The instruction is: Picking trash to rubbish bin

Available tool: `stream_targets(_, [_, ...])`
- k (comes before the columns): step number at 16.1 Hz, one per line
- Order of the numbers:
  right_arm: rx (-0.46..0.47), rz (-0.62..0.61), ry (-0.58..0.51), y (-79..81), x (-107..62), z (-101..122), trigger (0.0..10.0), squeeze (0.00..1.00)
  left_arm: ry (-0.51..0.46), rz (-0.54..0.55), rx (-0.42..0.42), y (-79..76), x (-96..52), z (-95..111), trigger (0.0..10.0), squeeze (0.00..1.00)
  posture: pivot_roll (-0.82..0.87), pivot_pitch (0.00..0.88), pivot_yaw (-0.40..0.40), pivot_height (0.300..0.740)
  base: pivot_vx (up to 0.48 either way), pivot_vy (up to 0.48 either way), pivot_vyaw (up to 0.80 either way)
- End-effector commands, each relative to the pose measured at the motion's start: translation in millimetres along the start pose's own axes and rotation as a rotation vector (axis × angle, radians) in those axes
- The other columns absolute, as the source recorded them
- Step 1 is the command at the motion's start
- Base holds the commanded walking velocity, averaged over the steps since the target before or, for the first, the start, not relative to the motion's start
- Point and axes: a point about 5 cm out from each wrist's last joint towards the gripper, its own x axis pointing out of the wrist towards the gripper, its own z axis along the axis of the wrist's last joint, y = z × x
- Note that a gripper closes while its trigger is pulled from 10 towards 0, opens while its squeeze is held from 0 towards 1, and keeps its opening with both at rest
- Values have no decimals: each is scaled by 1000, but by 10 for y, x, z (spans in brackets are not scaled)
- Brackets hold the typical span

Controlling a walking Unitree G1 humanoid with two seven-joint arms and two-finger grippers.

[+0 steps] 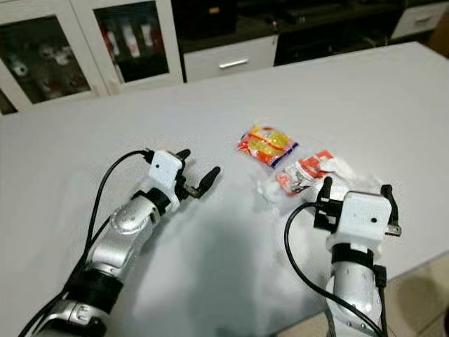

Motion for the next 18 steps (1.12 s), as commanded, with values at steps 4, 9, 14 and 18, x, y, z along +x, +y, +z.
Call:
stream_targets(4, [-10, -11, 0, -11, -6, 2, 10000, 0, 9, 13, 13, 35, -12, -2, 10000, 0, 83, 96, 9, 740, 0, -184, 0])
stream_targets(9, [-8, -10, -2, -10, -8, 12, 10000, 0, 14, 13, 10, 27, -18, -9, 10000, 0, 83, 99, 8, 740, 0, -447, 0])
stream_targets(14, [-14, -13, -6, -2, -5, 18, 10000, 0, 15, 21, 8, 42, -14, -17, 10000, 0, 84, 97, 10, 740, 0, -394, 0])
stream_targets(18, [27, -38, 54, -12, 8, -34, 10000, 0, 39, 15, -3, 26, -17, -59, 10000, 0, 83, 102, 11, 740, 0, 0, 0])
